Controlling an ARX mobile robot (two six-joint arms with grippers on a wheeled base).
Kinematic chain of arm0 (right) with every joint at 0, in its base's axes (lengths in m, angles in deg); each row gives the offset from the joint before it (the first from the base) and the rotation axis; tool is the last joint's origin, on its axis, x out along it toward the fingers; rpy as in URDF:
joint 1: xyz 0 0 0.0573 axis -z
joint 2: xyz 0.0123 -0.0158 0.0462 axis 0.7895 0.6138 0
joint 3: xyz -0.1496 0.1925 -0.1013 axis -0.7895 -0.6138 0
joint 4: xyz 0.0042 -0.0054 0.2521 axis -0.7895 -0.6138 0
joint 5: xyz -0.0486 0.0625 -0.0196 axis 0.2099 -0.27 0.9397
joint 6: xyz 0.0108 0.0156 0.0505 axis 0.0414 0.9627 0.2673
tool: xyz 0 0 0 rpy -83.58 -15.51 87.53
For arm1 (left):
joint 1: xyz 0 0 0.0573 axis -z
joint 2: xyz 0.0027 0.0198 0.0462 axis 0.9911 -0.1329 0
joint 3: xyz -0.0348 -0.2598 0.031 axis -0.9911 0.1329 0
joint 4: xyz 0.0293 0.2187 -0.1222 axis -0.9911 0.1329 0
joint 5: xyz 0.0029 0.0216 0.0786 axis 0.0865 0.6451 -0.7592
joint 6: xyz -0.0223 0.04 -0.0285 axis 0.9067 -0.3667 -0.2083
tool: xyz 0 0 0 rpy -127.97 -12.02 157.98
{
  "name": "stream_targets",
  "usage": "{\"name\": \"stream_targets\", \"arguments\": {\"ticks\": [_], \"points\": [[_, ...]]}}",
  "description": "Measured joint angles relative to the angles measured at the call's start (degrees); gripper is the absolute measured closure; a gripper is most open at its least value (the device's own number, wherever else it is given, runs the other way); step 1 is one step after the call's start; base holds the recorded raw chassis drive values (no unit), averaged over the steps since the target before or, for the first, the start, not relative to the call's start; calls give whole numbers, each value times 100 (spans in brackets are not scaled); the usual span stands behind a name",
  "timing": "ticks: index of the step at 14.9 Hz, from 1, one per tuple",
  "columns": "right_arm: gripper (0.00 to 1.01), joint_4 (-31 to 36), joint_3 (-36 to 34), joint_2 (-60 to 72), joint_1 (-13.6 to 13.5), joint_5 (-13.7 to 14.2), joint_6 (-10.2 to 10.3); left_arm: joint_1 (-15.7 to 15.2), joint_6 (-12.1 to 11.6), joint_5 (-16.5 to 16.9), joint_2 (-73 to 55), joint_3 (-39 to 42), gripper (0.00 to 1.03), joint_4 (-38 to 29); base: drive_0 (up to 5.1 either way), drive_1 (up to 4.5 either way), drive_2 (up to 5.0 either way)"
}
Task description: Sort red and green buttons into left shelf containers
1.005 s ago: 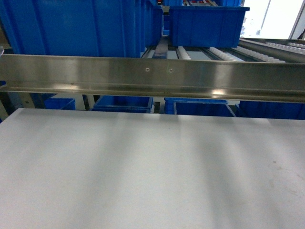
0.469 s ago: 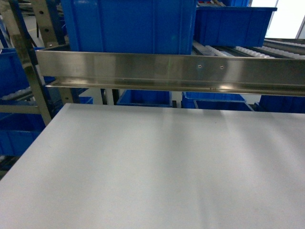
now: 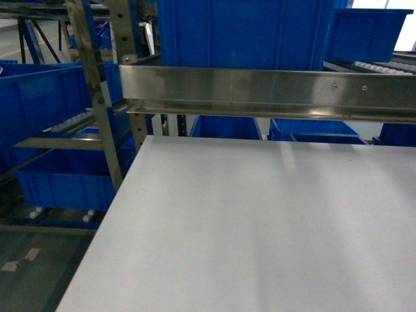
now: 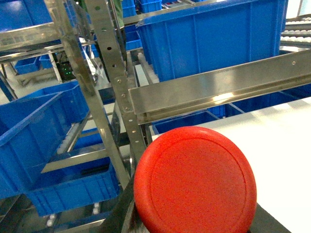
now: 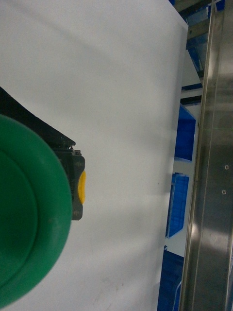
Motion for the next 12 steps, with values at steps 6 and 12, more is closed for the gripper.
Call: {"name": "stream_targets", "arguments": {"ticks": [6,12], "points": [[75,-2,0,-11,0,-2,0,0,2,-4,0,0,79,0,-493,212,273],[75,0,0,-11,0,-2,0,0,0,-2,0,0,79,-2,-496,241,241]]}}
